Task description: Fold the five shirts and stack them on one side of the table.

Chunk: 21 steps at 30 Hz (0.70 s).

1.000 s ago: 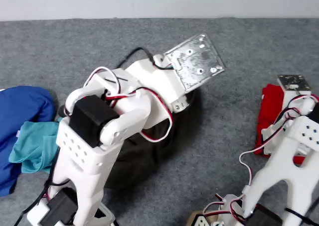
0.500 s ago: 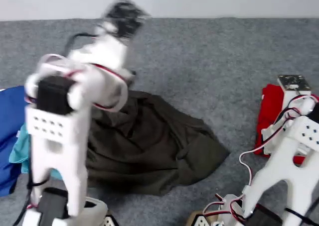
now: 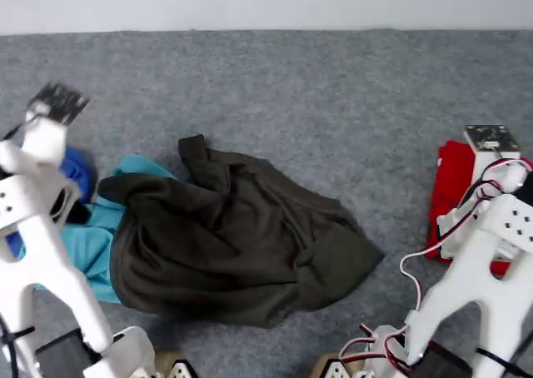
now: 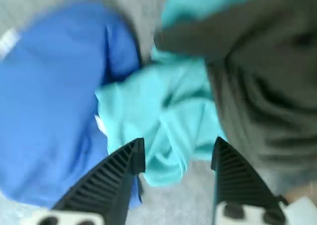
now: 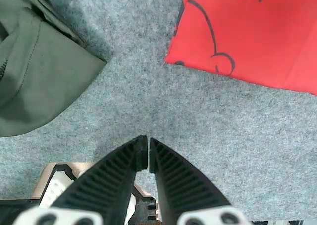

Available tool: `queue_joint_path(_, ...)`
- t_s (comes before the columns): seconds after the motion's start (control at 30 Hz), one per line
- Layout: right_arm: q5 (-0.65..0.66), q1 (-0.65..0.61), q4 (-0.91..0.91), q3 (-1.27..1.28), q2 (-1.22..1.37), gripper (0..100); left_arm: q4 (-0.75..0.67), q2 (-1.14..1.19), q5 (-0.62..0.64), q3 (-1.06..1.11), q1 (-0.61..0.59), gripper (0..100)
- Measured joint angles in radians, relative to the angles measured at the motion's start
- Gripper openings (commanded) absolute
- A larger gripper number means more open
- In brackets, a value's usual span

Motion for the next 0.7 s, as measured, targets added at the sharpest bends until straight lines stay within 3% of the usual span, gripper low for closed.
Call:
queue_joint_path(0.3, 0.0, 0.0, 0.0, 0.0, 0.0, 1.1, -0.269, 0.146, -0.028, 0.235, -0.057, 23)
queue_joint_path(0.53, 0.0, 0.0, 0.0, 0.0, 0.0, 1.1, -0.411, 0.397, -0.028, 0.258, -0.057, 21)
queue_joint_path(0.7, 0.0, 0.0, 0.0, 0.0, 0.0, 1.1, -0.402, 0.505, -0.028, 0.203, -0.057, 1)
